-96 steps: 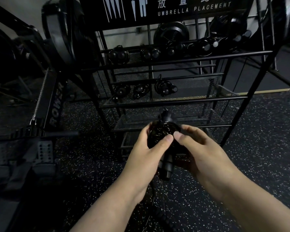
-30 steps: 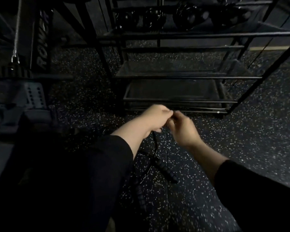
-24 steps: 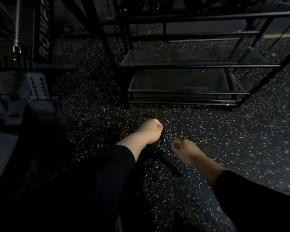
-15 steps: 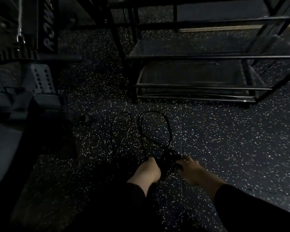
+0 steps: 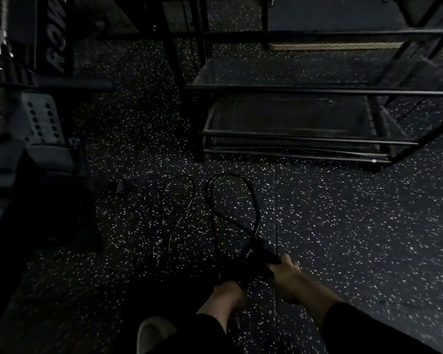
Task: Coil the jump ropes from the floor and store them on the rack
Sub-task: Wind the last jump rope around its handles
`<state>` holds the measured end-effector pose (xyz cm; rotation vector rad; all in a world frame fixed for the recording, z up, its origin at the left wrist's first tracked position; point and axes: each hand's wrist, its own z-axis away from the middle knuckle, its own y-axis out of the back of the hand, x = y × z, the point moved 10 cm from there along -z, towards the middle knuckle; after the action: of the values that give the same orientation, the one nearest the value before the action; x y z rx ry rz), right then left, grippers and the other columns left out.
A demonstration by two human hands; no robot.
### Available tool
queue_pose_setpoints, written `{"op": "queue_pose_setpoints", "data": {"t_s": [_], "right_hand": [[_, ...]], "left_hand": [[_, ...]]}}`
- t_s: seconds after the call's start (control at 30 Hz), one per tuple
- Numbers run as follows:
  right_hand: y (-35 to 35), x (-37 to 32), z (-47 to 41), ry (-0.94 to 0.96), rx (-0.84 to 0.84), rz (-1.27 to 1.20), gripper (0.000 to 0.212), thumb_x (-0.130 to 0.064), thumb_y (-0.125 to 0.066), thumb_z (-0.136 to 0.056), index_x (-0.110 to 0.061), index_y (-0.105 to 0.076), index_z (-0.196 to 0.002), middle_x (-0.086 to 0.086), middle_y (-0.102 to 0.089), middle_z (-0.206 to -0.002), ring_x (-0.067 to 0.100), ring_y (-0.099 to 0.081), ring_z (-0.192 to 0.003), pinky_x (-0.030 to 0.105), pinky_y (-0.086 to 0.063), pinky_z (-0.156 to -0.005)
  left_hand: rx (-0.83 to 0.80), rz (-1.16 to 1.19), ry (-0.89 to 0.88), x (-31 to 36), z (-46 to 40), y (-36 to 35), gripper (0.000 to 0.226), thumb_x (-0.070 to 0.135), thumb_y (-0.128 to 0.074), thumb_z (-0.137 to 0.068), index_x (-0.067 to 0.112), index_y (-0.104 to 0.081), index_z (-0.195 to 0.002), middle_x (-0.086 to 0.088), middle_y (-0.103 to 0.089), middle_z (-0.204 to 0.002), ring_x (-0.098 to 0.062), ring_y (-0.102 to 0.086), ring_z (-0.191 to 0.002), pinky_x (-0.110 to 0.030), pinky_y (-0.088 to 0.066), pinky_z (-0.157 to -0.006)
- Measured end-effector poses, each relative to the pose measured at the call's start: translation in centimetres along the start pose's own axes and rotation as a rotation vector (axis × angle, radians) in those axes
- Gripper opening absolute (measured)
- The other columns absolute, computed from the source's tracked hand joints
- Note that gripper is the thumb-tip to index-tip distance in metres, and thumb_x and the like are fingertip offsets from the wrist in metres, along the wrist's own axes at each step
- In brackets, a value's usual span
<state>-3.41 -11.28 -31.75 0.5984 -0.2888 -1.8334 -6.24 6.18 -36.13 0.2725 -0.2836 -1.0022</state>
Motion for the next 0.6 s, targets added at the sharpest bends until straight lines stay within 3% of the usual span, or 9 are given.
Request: {"op": "queue_pose_setpoints", "data": {"t_s": [0.07, 0.13, 0.2, 0.27, 0.37, 0.43, 0.5, 0.57, 0.6], "right_hand": [[1.2, -0.5, 0.3, 0.032, 0.082, -0.076, 0.030, -0.026, -0.053, -0.101, -0.024, -0.060, -0.130, 0.002, -0.041, -0.121, 0.023, -0.050, -0.119, 0.034, -0.045, -0.106], [2.8, -0.5, 0.9, 0.024, 0.194, -0.149, 0.022, -0.025, -0.055, -0.101, -0.021, -0.065, -0.120, -0.004, -0.044, -0.106, 0.017, -0.054, -0.109, 0.031, -0.048, -0.100], [4.3, -0.1, 1.7, -0.017, 0.305, -0.267, 0.018, -0.023, -0.058, -0.099, -0.024, -0.062, -0.116, 0.000, -0.049, -0.110, 0.016, -0.060, -0.095, 0.034, -0.053, -0.091], [5.3, 0.1, 2.8, -0.044, 0.362, -0.450, 0.026, -0.025, -0.063, -0.095, -0.024, -0.046, -0.115, 0.004, -0.054, -0.110, 0.017, -0.063, -0.085, 0.033, -0.053, -0.075], [7.8, 0.7, 4.6, -0.090, 0.465, -0.713, 0.028, -0.029, -0.060, -0.097, -0.015, -0.040, -0.112, 0.000, -0.060, -0.086, 0.014, -0.062, -0.069, 0.026, -0.045, -0.054], [9.7, 1.2, 6.1, -0.138, 0.504, -0.827, 0.028, -0.031, -0.062, -0.097, -0.004, -0.058, -0.098, 0.001, -0.062, -0.070, 0.016, -0.056, -0.056, 0.026, -0.041, -0.050], [11.5, 1.3, 7.9, -0.141, 0.513, -0.944, 0.025, -0.033, -0.072, -0.091, -0.008, -0.071, -0.088, 0.005, -0.067, -0.064, 0.019, -0.057, -0.054, 0.030, -0.044, -0.052], [14.0, 0.6, 10.5, -0.094, 0.532, -0.995, 0.025, -0.033, -0.077, -0.087, -0.009, -0.073, -0.089, 0.009, -0.074, -0.073, 0.022, -0.064, -0.060, 0.030, -0.050, -0.054], [15.6, 0.1, 11.9, -0.050, 0.560, -0.989, 0.027, -0.034, -0.076, -0.088, -0.008, -0.073, -0.092, 0.010, -0.075, -0.077, 0.023, -0.066, -0.065, 0.032, -0.051, -0.057]], "left_hand": [[0.036, 0.084, -0.008, 0.2, 0.1, 0.6, 0.044, 0.036, -0.060, -0.096, 0.018, -0.062, -0.136, -0.009, -0.062, -0.141, -0.026, -0.058, -0.129, -0.032, -0.045, -0.109], [0.091, 0.182, -0.042, 0.6, 0.7, 1.5, 0.041, 0.035, -0.065, -0.091, 0.025, -0.064, -0.131, -0.001, -0.068, -0.131, -0.020, -0.064, -0.120, -0.028, -0.048, -0.104], [0.164, 0.280, -0.063, 1.2, 2.1, 3.0, 0.036, 0.030, -0.068, -0.088, 0.028, -0.064, -0.124, 0.002, -0.070, -0.124, -0.017, -0.066, -0.113, -0.026, -0.050, -0.099], [0.252, 0.375, -0.076, 2.2, 3.9, 4.6, 0.024, 0.024, -0.065, -0.089, 0.029, -0.059, -0.111, 0.001, -0.070, -0.115, -0.017, -0.067, -0.102, -0.027, -0.053, -0.092], [0.322, 0.639, -0.067, 4.0, 6.9, 6.7, 0.024, 0.021, -0.053, -0.097, 0.022, -0.048, -0.121, -0.004, -0.066, -0.100, -0.019, -0.062, -0.080, -0.033, -0.056, -0.068], [0.281, 0.913, -0.066, 5.6, 9.1, 7.8, 0.030, 0.019, -0.050, -0.101, 0.015, -0.042, -0.130, -0.008, -0.059, -0.098, -0.022, -0.057, -0.075, -0.028, -0.047, -0.051], [0.154, 1.144, -0.050, 7.3, 11.5, 8.4, 0.029, 0.019, -0.055, -0.097, 0.010, -0.051, -0.124, -0.012, -0.059, -0.096, -0.025, -0.057, -0.069, -0.026, -0.043, -0.045], [-0.005, 1.171, -0.091, 9.5, 15.7, 9.2, 0.024, 0.023, -0.058, -0.098, 0.010, -0.057, -0.118, -0.012, -0.061, -0.086, -0.021, -0.053, -0.060, -0.023, -0.041, -0.042], [0.006, 1.115, -0.143, 10.2, 17.5, 10.6, 0.031, 0.025, -0.058, -0.100, 0.014, -0.054, -0.128, -0.011, -0.062, -0.087, -0.019, -0.053, -0.061, -0.023, -0.042, -0.044]]}}
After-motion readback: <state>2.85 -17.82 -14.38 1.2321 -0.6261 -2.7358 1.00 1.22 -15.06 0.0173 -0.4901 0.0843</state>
